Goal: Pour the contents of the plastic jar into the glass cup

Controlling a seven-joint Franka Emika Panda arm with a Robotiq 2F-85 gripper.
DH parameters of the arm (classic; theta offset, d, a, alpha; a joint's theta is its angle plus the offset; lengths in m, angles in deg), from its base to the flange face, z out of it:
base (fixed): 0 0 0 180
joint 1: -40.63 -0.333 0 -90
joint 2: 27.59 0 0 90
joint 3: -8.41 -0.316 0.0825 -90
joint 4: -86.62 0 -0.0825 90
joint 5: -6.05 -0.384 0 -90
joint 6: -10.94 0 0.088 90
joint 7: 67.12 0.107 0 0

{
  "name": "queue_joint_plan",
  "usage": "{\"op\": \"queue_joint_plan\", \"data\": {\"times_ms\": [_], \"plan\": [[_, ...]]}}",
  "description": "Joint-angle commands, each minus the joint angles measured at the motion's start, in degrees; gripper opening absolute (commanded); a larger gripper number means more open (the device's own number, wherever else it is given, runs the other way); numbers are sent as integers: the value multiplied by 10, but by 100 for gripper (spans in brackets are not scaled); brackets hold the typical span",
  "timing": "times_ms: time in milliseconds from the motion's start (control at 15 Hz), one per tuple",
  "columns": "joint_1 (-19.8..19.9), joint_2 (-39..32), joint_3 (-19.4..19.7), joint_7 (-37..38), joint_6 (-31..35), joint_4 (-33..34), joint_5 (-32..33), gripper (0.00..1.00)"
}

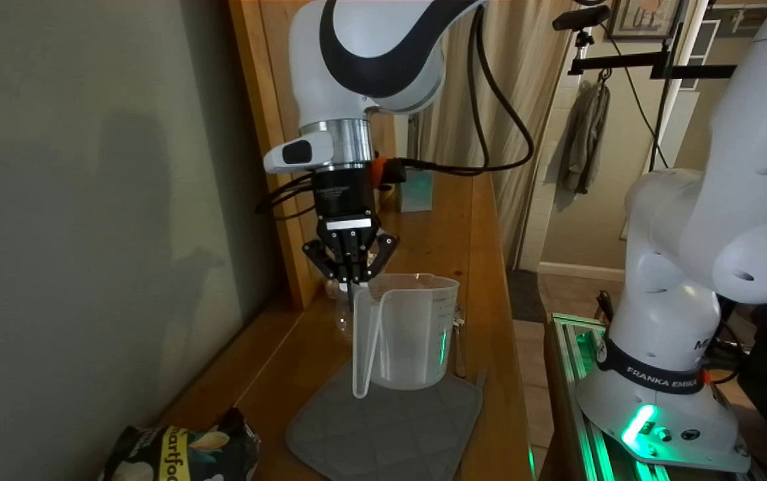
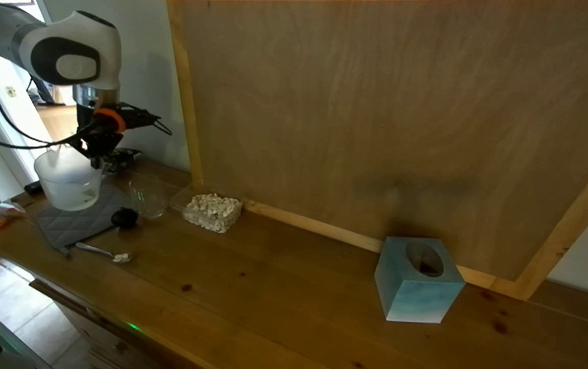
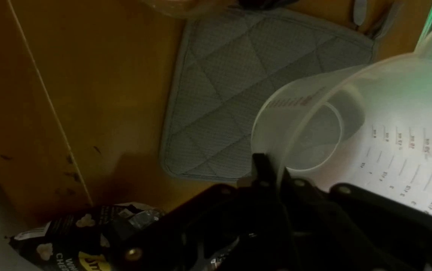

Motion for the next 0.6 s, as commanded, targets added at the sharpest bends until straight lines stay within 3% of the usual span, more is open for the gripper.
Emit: {"op": "queue_joint_plan", "data": {"times_ms": [0,533], "plan": [[-10,20,4,37,0,-15,8,1],[-13,20,6,79,-9,-16,6,1]]}}
